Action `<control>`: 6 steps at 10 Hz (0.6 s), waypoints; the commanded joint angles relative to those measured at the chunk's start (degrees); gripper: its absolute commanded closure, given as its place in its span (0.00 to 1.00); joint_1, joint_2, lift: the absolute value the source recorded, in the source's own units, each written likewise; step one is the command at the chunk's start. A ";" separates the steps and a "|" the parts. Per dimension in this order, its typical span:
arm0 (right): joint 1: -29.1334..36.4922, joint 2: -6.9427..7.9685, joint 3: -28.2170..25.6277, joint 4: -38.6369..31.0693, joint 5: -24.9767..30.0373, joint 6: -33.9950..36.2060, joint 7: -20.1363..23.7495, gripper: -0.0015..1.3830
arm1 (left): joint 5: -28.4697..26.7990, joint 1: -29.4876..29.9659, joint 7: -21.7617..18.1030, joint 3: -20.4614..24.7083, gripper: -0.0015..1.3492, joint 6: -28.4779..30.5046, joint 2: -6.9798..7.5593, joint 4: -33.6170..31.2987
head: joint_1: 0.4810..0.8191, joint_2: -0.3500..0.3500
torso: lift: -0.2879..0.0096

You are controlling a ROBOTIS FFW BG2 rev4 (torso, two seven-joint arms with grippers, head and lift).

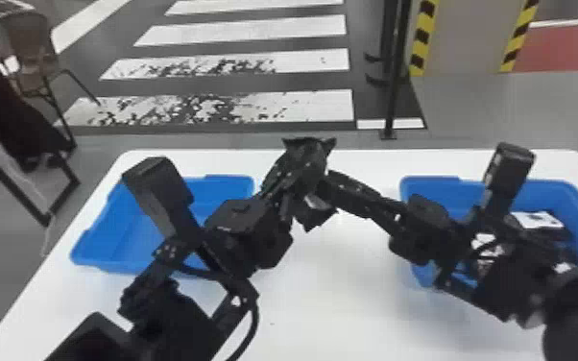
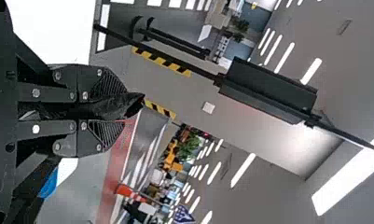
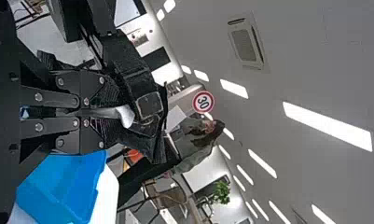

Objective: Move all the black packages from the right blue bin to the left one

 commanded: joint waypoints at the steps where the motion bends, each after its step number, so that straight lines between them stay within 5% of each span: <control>1: -0.66 0.10 0.14 1.69 -1.53 -0.42 0.00 0.77 | -0.89 -0.63 -0.31 -0.20 0.90 1.27 0.13 -0.44 | 0.62 0.68 | 0.39; 2: -0.51 0.19 0.37 3.38 -3.13 -2.25 0.09 0.65 | -2.03 -0.49 -0.22 1.17 0.90 -0.42 -0.31 -0.30 | 0.62 0.67 | 0.39; 4: 0.19 0.19 0.37 4.64 -5.19 -3.94 0.27 0.15 | -4.78 -0.77 1.53 3.92 0.90 -14.90 -1.37 6.87 | 0.56 0.71 | 0.39; 6: 0.33 0.01 0.14 5.63 -5.53 -4.50 0.27 0.09 | -14.26 -4.71 5.49 9.29 0.90 -26.01 -2.60 19.81 | 0.52 0.79 | 0.39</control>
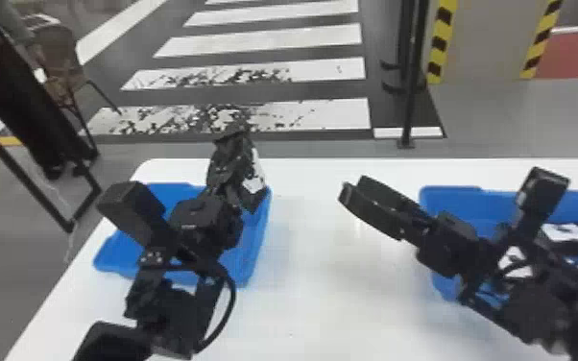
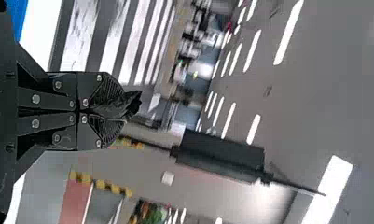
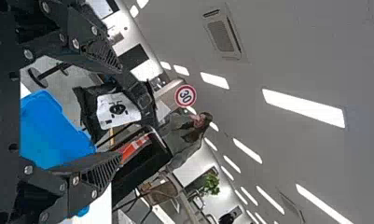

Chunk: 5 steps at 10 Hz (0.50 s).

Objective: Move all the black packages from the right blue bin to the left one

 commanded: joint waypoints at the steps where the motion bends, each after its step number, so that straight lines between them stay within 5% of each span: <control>1: 0.14 -0.06 -0.17 0.58 0.26 -0.11 -0.03 0.09 | -9.26 -4.91 1.70 4.68 0.90 -12.70 -0.81 14.15 | 0.51 0.86 | 0.39; 3: 0.14 -0.15 -0.40 1.15 0.95 0.03 -0.12 0.09 | -25.15 -8.71 5.13 11.42 0.90 -20.01 -1.60 24.28 | 0.50 0.97 | 0.39; 4: 0.14 -0.15 -0.51 1.57 0.83 0.31 -0.20 0.09 | -22.63 -9.97 5.13 11.99 0.90 -25.21 -1.52 30.19 | 0.49 1.00 | 0.39; 5: 0.42 -0.24 -1.20 1.57 1.06 0.31 -0.20 0.09 | -17.49 -9.13 5.13 10.28 0.71 -25.77 -1.52 30.19 | 0.51 1.00 | 0.39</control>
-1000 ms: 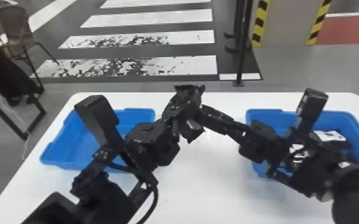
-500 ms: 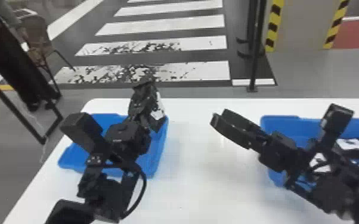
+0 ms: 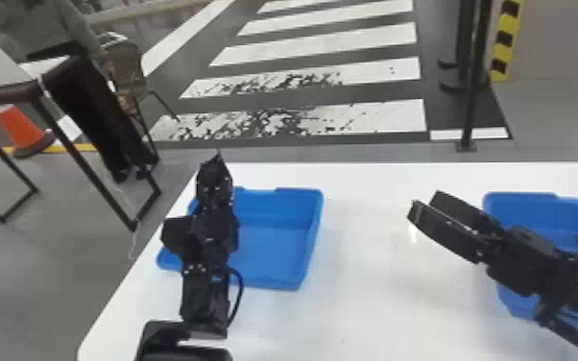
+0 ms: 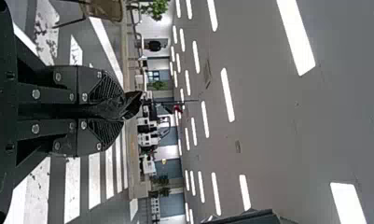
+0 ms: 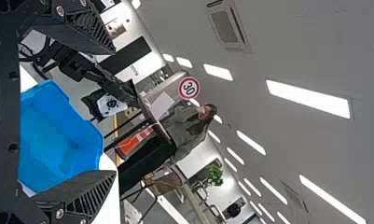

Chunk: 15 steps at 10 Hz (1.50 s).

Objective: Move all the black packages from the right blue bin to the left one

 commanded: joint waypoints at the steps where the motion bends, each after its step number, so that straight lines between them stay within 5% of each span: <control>1: 0.41 0.03 -2.15 -0.77 3.04 0.03 -0.17 0.08 | 5.93 0.78 -0.25 -3.31 0.28 -2.68 0.26 0.59 | 0.53 1.00 | 0.39; 2: 0.97 0.03 -3.98 -2.74 6.24 0.03 -0.87 0.09 | 8.33 1.63 -1.57 -5.13 0.03 -4.37 0.44 -1.09 | 0.55 1.00 | 0.39; 4: 4.77 0.73 -11.29 -13.00 19.04 6.08 -6.59 0.09 | 10.85 6.27 -3.15 -9.02 0.09 -2.82 0.88 -11.22 | 0.52 0.94 | 0.39; 6: 9.55 2.05 -19.97 -23.55 33.89 13.81 -13.27 0.09 | 13.93 11.61 -4.47 -12.56 0.10 -0.99 1.41 -21.62 | 0.46 0.79 | 0.39; 8: 12.08 3.10 -24.54 -25.66 37.32 21.69 -19.60 0.09 | 17.59 14.00 -6.93 -15.76 0.10 3.09 2.20 -25.84 | 0.45 0.64 | 0.39; 11: 11.10 3.37 -26.94 -26.50 44.52 34.63 -22.76 0.09 | 17.93 15.41 -8.69 -16.10 0.10 5.76 2.20 -26.41 | 0.60 0.41 | 0.39; 15: 9.97 3.45 -27.06 -25.66 45.77 49.39 -23.11 0.09 | 18.96 15.13 -8.95 -16.22 0.10 6.04 2.20 -26.41 | 0.63 0.33 | 0.39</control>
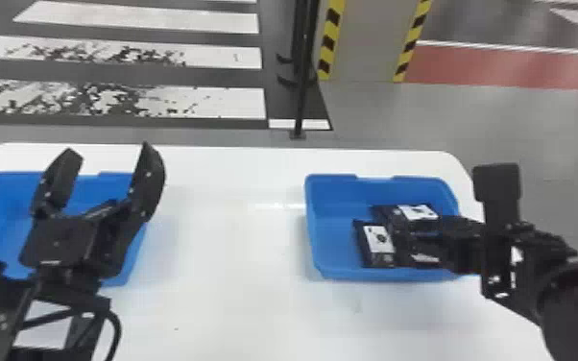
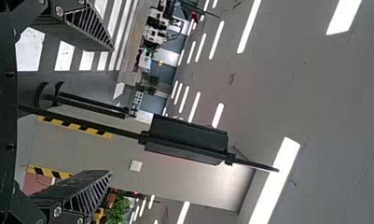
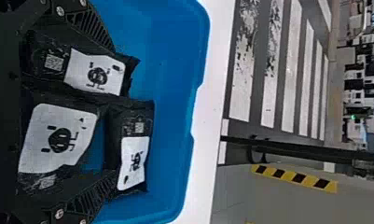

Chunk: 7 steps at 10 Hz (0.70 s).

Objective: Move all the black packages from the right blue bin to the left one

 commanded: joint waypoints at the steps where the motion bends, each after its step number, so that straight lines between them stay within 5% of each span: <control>1: 0.87 0.34 -0.39 0.60 -0.65 1.48 0.00 0.09 | 0.31 -0.06 0.00 0.02 0.10 -0.06 0.03 0.00 | 0.63 0.32 | 0.39; 7: 0.72 0.60 -0.51 -0.38 -1.45 6.54 -3.51 0.09 | 1.00 0.09 -0.44 -0.09 0.10 0.37 0.21 0.14 | 0.63 0.31 | 0.39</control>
